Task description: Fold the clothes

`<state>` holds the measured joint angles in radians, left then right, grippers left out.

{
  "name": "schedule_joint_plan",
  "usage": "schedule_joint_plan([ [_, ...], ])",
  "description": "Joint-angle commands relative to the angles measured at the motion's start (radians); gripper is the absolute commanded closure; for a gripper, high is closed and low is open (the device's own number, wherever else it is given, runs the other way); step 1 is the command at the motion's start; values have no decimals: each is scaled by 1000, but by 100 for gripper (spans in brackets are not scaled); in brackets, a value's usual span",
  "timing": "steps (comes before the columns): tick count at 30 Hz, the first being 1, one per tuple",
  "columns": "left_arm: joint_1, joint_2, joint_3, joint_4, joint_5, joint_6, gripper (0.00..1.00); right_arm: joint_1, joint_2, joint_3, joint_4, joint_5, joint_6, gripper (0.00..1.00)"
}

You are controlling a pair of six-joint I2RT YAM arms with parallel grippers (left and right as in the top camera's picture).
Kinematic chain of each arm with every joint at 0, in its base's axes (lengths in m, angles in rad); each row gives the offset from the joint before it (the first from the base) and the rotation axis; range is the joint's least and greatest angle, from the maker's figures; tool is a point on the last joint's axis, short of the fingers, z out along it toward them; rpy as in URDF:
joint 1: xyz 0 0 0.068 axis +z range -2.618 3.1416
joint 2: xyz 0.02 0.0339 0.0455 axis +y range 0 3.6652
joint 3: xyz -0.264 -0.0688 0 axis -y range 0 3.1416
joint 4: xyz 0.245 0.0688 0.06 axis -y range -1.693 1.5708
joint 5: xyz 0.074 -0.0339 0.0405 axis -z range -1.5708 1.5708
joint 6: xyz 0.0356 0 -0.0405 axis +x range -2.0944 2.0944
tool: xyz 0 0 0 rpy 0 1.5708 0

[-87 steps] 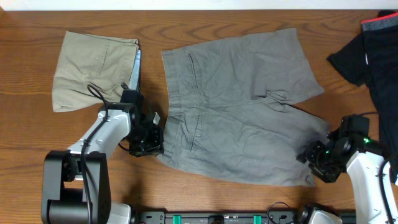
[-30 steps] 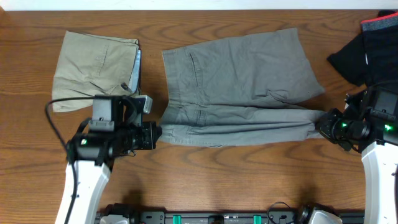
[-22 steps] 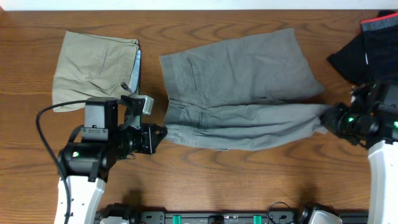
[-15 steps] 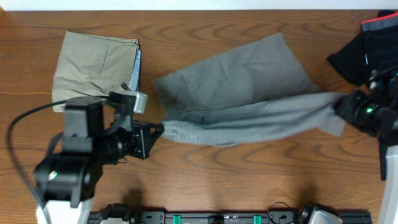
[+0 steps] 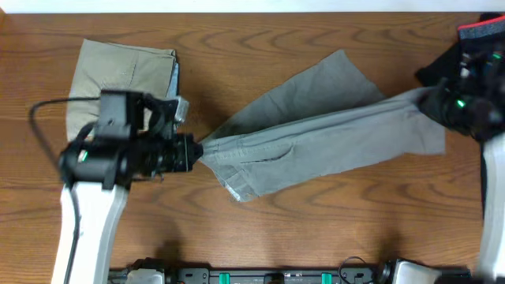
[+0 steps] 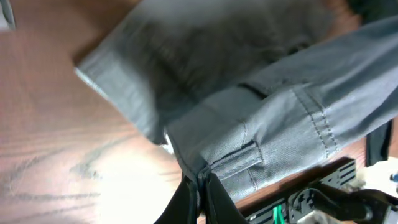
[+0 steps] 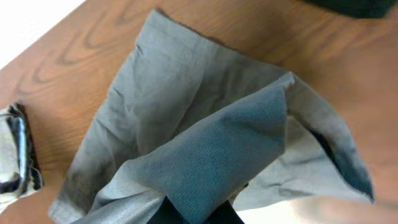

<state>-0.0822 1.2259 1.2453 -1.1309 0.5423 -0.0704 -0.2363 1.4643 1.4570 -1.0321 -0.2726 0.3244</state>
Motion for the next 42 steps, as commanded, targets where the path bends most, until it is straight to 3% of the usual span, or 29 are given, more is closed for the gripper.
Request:
schedule_joint_plan([
  [1,7,92,2,-22,-114,11,94,45,113,3,60,54,-12,99],
  [6,7,233,-25,-4,-238,-21,94,120,277,3,183,55,-11,99],
  [15,7,446,-51,174,-399,-21,94,142,476,3,429,55,23,95],
  [17,7,486,-51,203,-432,-21,93,142,503,3,457,55,22,79],
  [19,7,510,-50,221,-463,-21,83,139,519,3,464,55,6,62],
  [20,7,513,-50,221,-479,-21,69,135,520,3,462,56,-15,56],
  [22,7,505,-47,208,-496,-21,64,122,512,3,436,55,-60,50],
  [26,7,462,-18,148,-494,-21,61,98,488,3,344,16,-86,52],
  [30,7,355,-4,144,-414,-21,59,105,478,3,226,-79,-152,63],
  [32,3,311,-4,158,-320,-19,59,116,478,3,163,-79,-151,74],
  [35,-18,292,-5,162,-264,-2,67,146,478,0,112,-80,-166,78],
  [39,-83,317,-42,172,-261,-2,75,202,479,-5,132,-72,-181,80],
  [42,-148,355,-76,177,-262,-2,78,244,485,-35,245,-63,-158,89],
])
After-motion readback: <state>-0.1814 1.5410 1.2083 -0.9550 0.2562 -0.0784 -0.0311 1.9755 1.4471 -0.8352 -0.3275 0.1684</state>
